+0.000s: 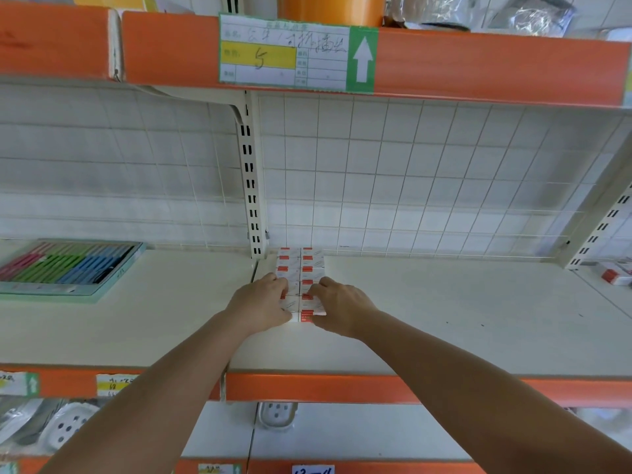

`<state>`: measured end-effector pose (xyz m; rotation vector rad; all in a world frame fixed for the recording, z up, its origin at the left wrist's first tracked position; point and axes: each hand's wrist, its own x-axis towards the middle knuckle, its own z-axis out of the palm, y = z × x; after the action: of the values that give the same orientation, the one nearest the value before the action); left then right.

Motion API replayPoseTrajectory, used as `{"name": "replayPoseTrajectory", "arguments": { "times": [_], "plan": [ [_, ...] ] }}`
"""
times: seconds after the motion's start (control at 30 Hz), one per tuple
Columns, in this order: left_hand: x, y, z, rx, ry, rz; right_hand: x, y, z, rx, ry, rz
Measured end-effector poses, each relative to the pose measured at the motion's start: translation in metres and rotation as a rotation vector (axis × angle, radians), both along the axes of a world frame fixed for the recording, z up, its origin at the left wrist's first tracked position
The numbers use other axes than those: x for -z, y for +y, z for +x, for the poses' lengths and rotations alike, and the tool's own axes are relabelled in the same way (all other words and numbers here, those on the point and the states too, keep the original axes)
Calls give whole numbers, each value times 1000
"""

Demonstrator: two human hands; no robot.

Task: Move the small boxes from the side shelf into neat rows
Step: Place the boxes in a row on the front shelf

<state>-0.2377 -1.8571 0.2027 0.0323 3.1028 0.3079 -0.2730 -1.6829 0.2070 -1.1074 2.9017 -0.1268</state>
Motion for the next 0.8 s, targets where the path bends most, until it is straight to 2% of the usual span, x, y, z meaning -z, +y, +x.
{"name": "replayPoseTrajectory", "arguments": {
  "times": [0.33, 0.8],
  "plan": [
    [-25, 28, -10, 95, 106, -41, -16, 40, -1, 153, 5, -5],
    [-32, 126, -39, 308, 55, -33, -29, 134, 7, 373, 30, -25]
  ]
}}
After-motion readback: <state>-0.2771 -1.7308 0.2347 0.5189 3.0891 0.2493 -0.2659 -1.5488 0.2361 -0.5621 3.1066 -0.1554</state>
